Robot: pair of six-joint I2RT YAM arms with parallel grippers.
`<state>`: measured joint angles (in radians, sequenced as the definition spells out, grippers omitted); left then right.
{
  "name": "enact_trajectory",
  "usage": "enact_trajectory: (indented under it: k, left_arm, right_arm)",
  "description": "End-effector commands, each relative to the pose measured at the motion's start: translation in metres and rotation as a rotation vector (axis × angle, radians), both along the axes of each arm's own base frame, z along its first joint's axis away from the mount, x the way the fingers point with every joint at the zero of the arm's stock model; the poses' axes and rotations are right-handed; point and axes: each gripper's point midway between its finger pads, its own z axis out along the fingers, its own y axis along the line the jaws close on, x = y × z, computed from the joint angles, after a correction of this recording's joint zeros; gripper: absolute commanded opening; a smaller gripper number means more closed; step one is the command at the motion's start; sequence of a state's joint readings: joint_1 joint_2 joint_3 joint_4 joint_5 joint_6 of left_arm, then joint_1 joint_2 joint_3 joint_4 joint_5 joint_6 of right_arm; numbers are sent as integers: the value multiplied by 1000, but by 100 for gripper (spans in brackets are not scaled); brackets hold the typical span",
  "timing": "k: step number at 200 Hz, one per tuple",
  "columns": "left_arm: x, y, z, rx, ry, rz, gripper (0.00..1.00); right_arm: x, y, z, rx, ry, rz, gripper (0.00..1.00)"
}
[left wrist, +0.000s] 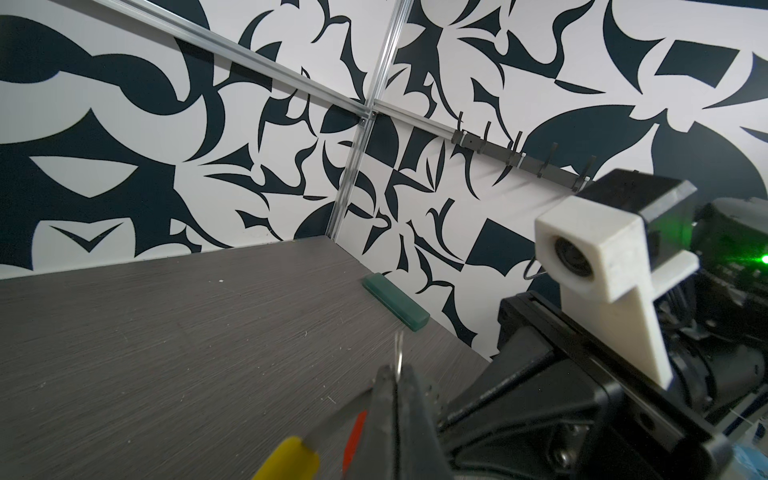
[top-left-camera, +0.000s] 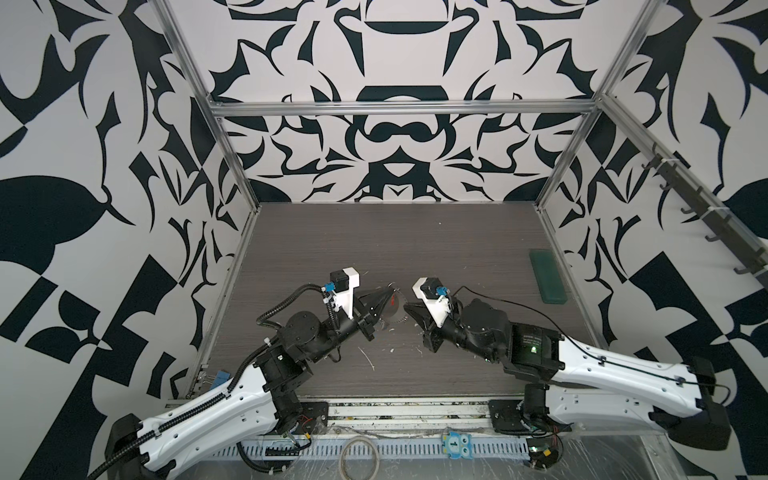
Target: Remove the keys from the keyring
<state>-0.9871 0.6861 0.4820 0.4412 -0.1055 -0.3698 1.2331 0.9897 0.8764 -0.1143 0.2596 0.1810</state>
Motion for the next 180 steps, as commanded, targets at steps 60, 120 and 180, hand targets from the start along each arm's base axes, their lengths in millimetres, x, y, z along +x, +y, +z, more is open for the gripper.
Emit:
enact_trajectory:
  k: [60,120,180]
  left_arm:
    - [11,7,-1,11,-6,76,0]
    - [1,14,3,-15,-27,50,0]
    - [-10,14,4,-29,-46,-4,0]
  right_arm:
    - [-47,41,40,-32,-137,156,19]
    - [-49,28,39,-22,-137,147,43]
    - [-49,-9,62,62,-198,139,54]
